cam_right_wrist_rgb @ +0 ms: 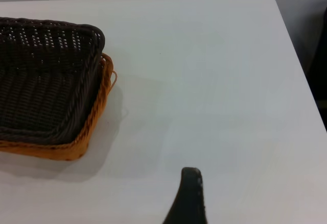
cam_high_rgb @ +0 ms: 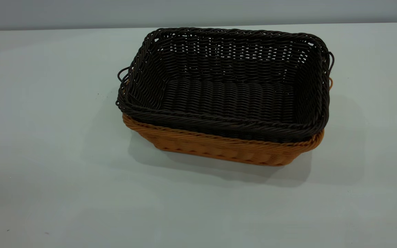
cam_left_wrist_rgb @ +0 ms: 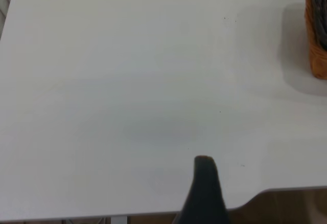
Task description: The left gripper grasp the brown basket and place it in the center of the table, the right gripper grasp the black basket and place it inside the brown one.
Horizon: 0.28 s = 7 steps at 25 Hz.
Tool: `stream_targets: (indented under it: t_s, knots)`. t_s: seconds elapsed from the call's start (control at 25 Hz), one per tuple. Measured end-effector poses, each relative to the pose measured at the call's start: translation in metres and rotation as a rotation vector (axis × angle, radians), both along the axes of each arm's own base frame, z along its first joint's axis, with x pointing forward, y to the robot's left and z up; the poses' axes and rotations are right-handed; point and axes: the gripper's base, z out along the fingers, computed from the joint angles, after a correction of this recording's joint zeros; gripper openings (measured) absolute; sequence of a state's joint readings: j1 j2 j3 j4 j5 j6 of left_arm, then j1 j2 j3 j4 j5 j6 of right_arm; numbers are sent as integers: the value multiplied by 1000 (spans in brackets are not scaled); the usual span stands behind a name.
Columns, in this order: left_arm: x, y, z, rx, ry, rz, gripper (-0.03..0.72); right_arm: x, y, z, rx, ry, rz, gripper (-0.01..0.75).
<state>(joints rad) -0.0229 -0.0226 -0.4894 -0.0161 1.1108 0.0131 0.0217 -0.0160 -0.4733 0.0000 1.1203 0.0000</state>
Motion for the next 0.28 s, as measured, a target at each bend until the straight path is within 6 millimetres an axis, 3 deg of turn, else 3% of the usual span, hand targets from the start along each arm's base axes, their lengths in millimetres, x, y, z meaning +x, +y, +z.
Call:
stream_targets:
  t_s: [0.28]
  knots:
    - [0,0,0,0,0,0,534,0,0,0,6,0,-3,593]
